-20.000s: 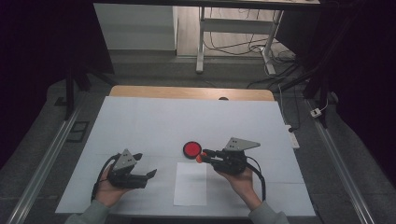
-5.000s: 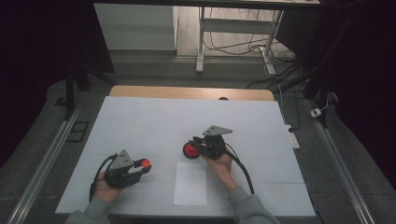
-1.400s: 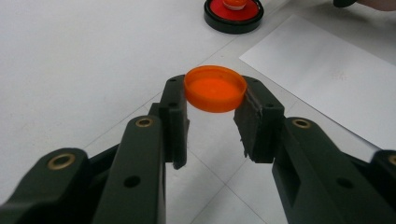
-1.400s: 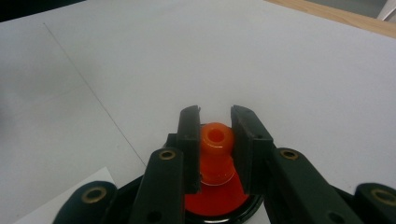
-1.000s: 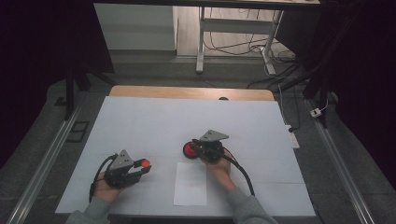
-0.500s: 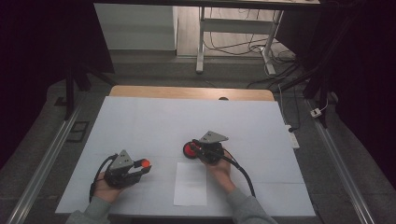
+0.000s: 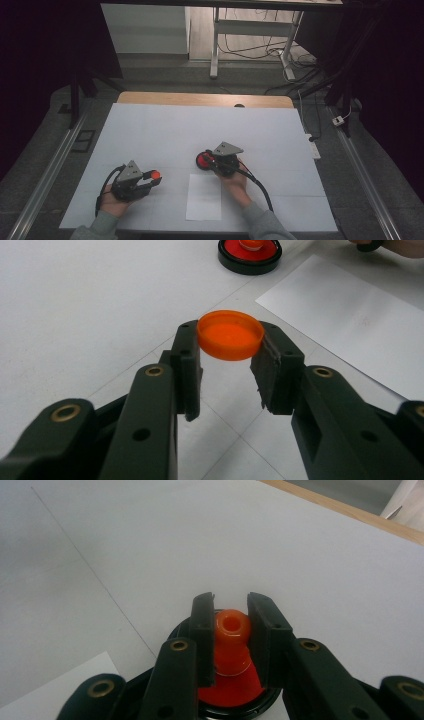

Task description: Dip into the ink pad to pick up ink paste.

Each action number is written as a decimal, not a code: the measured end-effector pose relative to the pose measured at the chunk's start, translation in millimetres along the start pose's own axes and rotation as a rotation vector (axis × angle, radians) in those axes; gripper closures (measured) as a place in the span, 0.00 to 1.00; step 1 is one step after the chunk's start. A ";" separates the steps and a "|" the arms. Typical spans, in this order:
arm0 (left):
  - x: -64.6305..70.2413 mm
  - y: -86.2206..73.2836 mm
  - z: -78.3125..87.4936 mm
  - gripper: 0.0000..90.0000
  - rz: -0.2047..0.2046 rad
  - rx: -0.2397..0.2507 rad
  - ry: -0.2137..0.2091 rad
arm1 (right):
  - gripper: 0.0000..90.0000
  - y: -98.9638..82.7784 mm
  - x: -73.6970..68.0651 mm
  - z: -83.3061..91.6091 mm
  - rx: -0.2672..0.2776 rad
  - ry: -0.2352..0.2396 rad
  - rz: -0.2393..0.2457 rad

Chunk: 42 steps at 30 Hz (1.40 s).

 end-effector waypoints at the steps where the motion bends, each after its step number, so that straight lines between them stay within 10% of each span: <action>1: 0.0 0.0 0.0 0.72 0.000 0.000 0.000 | 0.81 0.0 0.1 0.0 0.000 0.001 -0.001; 42: -4.4 0.6 0.5 0.72 0.003 0.015 0.006 | 0.81 11.8 13.7 27.8 0.098 0.129 -0.137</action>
Point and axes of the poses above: each handheld gripper's, and its own axes: z roughly backward along the jaws, y roughly out of its top, x roughly to its right, the point moved 4 cm from there along -z, roughly forward along the jaws, and after that the axes turned 10 degrees about -x, right-handed, at the moved point
